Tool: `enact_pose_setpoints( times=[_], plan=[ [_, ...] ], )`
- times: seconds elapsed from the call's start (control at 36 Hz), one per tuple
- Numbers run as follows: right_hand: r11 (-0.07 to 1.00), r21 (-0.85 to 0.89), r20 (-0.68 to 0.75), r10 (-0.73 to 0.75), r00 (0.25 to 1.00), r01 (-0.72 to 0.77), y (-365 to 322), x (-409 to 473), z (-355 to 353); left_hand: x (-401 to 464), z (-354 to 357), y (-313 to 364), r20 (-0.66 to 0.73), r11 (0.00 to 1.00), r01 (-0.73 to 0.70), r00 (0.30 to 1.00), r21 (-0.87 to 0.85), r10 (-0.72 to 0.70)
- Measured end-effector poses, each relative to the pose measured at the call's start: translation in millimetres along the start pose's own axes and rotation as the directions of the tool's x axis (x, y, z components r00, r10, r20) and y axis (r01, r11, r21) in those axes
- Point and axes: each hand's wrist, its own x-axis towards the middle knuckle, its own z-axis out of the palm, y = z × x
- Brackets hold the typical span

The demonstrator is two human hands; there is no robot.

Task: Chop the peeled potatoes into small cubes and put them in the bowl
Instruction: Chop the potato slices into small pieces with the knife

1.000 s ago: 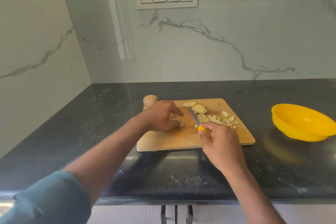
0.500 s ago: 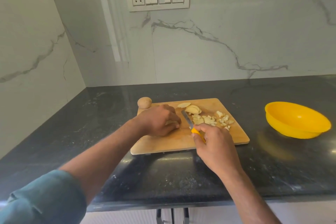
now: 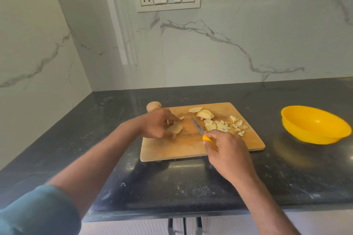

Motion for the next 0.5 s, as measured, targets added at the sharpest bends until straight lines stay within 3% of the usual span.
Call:
enact_pose_setpoints(
  times=[0.31,0.5],
  plan=[
    [1.000,-0.025,0.022,-0.006,1.000,0.006,-2.8,-0.4,-0.6,10.7,-5.6,-21.7,0.121,0.996,0.035,0.992,-0.087,-0.024],
    [0.998,-0.063,0.032,-0.006,0.999,0.008,-5.8,-0.1,-2.2,18.4,0.0,-21.3,0.071,0.990,0.026,0.997,-0.137,-0.016]
  ],
)
